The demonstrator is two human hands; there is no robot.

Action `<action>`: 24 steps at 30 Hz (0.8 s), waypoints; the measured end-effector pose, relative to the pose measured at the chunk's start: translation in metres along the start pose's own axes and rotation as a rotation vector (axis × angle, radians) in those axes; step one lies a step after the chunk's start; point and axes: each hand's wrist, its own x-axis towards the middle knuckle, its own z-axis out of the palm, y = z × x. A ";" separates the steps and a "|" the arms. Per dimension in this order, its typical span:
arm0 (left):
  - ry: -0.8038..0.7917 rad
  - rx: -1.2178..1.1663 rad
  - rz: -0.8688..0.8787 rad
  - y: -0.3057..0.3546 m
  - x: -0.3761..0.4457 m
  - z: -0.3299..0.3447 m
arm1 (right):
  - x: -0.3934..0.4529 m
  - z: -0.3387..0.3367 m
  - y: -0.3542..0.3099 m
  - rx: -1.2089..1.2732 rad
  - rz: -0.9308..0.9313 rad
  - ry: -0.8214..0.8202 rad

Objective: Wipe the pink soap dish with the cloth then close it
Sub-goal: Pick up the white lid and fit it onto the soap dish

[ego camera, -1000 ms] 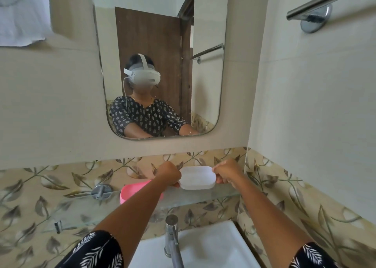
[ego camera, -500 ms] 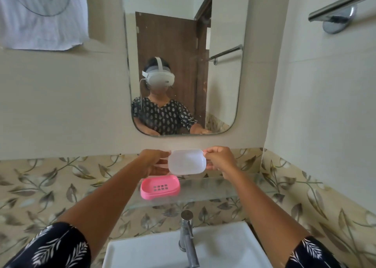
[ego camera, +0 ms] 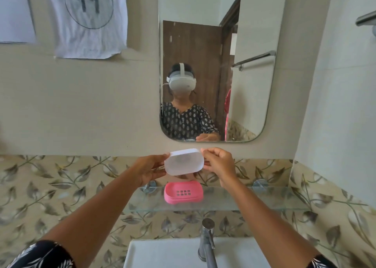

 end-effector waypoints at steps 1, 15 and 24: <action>-0.010 -0.011 0.009 -0.001 0.000 -0.001 | 0.000 0.001 0.001 0.021 0.017 -0.016; -0.177 0.149 0.227 -0.017 0.001 -0.018 | 0.006 -0.009 0.009 -0.051 0.008 -0.275; -0.295 0.361 0.336 -0.025 0.004 -0.025 | 0.012 -0.018 0.010 -0.348 0.043 -0.529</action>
